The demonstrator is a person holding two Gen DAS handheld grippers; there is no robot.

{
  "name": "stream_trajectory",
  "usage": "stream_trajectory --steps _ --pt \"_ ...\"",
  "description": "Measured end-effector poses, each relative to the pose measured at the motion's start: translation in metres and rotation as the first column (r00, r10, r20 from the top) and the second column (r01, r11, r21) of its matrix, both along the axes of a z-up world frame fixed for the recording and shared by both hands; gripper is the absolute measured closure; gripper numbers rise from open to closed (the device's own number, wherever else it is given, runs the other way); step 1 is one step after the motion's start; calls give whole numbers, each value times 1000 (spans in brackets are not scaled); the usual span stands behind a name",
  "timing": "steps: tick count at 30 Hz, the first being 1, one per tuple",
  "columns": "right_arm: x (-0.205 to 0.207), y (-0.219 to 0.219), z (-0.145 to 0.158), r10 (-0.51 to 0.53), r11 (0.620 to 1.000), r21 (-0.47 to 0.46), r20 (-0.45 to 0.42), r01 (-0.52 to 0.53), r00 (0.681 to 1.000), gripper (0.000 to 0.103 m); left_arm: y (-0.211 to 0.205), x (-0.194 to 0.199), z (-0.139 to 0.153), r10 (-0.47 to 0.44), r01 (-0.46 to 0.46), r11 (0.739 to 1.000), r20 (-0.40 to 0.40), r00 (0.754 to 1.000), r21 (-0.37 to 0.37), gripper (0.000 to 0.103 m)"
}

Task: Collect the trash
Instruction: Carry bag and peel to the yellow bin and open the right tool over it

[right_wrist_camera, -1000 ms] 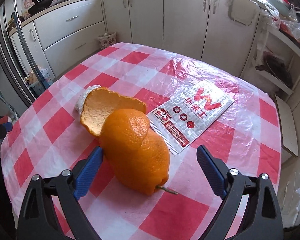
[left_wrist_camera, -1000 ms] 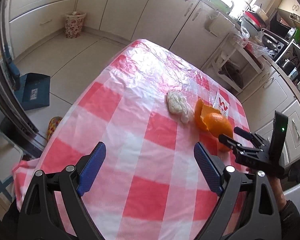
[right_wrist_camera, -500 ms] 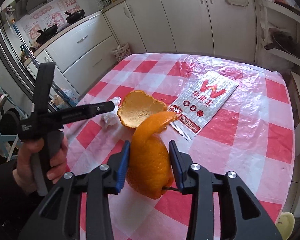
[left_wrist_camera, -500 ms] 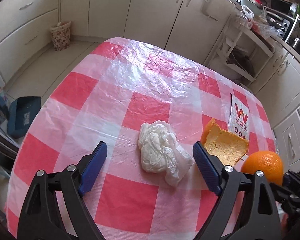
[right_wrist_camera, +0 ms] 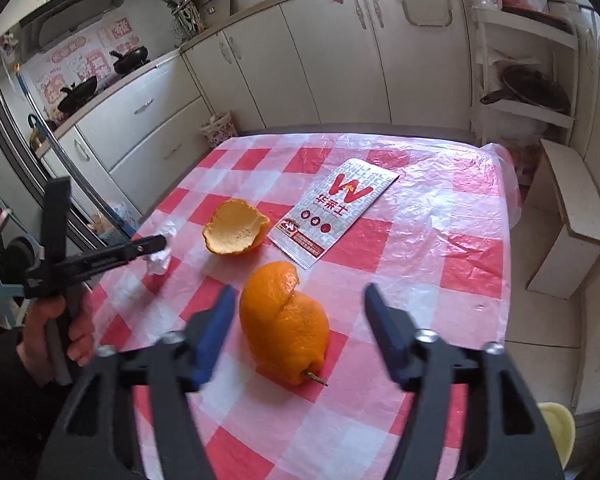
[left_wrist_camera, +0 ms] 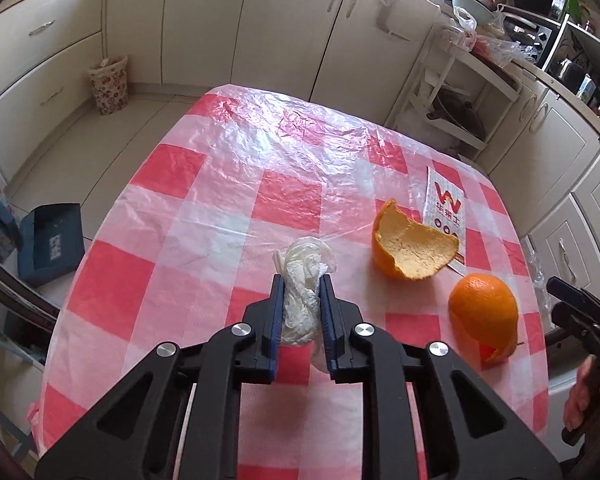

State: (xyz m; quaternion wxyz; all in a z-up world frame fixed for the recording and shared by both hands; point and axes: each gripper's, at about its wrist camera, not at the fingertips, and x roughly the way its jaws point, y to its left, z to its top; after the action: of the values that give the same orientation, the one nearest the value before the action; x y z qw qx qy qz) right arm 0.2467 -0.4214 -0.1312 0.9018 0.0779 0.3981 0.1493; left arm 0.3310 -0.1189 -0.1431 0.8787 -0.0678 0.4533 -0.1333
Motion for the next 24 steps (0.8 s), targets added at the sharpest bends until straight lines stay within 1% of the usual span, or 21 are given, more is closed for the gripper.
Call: stream_trajectory --steps 3,5,6,7,8,9,10,12,15,17,19,21,22,24 --pt "12 18 -18 18 998 -54 -45 -20 999 24 7 -19 5 3 -3 999 -11 1000 -33 87" --pt "22 31 -33 30 996 -85 -74 -36 997 25 12 -32 9 11 -12 998 -17 1000 -63 87" --pt "26 36 -39 39 996 -81 -92 -47 995 37 13 -37 10 16 -17 997 -18 1000 -74 87" --pt "28 38 -43 51 996 -62 -112 -58 992 56 15 -42 12 19 -21 996 -19 1000 -86 87" --pt "27 38 -41 50 997 -52 -107 -56 993 61 16 -47 14 19 -21 996 -19 1000 -92 87" --pt "28 37 -39 58 998 -31 -118 -62 991 76 17 -52 18 17 -18 995 -15 1000 -99 87" --pt "24 34 -33 59 998 -10 -103 -61 993 79 17 -56 22 12 -13 994 -10 1000 -104 87" --pt "14 25 -19 56 998 8 -75 -55 996 80 12 -63 30 -10 10 993 3 1000 -114 87" --pt "-6 3 6 11 1000 -6 -33 -11 999 80 -7 -73 43 -64 66 988 17 998 -141 87" --pt "-25 -26 22 -65 997 -45 -10 64 998 80 -30 -81 51 -116 119 979 27 993 -164 87" --pt "-48 -62 33 -161 983 -89 -9 159 987 79 -65 -94 58 -189 192 960 37 981 -202 87" --pt "-72 -100 33 -261 959 -124 -36 255 965 79 -101 -106 59 -258 260 937 38 965 -234 87" --pt "-86 -125 25 -319 942 -136 -75 307 945 78 -121 -112 58 -294 293 924 35 955 -247 87" --pt "-106 -165 0 -402 914 -141 -176 381 899 77 -166 -126 53 -368 360 894 19 929 -268 87"
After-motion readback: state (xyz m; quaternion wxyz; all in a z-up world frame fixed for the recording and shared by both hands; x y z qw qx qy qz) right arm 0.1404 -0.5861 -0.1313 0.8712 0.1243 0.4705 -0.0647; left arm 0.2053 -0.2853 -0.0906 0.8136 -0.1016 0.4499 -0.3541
